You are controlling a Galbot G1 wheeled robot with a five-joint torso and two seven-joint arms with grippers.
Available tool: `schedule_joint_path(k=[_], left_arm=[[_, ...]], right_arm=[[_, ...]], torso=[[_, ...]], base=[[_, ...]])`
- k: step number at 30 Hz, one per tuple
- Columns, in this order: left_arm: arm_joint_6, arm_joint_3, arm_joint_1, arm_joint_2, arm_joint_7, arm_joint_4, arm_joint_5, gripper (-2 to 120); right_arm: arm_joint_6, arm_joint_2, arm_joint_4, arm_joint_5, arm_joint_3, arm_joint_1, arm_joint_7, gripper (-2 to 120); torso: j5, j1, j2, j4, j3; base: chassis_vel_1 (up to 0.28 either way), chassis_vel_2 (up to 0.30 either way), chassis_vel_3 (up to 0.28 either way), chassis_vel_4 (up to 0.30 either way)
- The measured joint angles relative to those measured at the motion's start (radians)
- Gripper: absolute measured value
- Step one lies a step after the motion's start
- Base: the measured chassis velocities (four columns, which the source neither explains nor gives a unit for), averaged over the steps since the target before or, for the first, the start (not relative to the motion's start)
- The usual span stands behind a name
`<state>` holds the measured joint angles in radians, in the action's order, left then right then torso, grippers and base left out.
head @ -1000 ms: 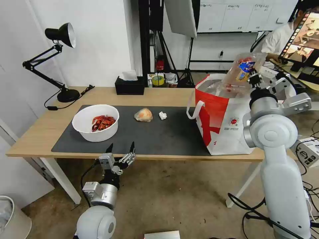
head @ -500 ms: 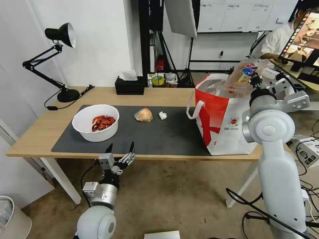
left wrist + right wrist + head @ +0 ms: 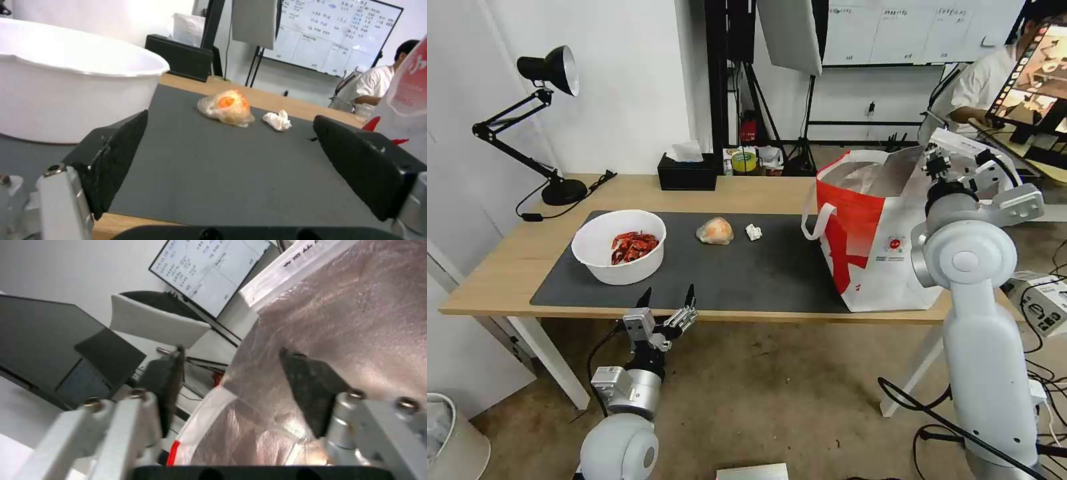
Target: Pick up the trash from the table and place it into the takeout bag.
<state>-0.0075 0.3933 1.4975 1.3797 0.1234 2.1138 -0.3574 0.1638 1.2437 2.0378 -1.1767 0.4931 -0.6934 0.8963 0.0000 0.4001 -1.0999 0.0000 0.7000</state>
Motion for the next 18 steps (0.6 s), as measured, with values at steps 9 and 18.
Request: schedule_joint_path(k=[9, 18], left_arm=[[0.0, 0.0, 0.002, 0.001, 0.001, 0.009, 0.0, 100], [0.0, 0.001, 0.004, 0.005, 0.001, 0.015, 0.0, 100]], right_arm=[[-0.001, -0.017, 0.036, 0.009, 0.0, -0.007, -0.065, 94], [-0.01, -0.045, 0.099, 0.057, -0.015, -0.051, -0.204, 100]], torso=[[0.0, 0.0, 0.0, 0.0, 0.0], [0.0, 0.0, 0.0, 0.0, 0.0]], base=[[0.0, 0.0, 0.0, 0.0], [0.0, 0.0, 0.0, 0.0]])
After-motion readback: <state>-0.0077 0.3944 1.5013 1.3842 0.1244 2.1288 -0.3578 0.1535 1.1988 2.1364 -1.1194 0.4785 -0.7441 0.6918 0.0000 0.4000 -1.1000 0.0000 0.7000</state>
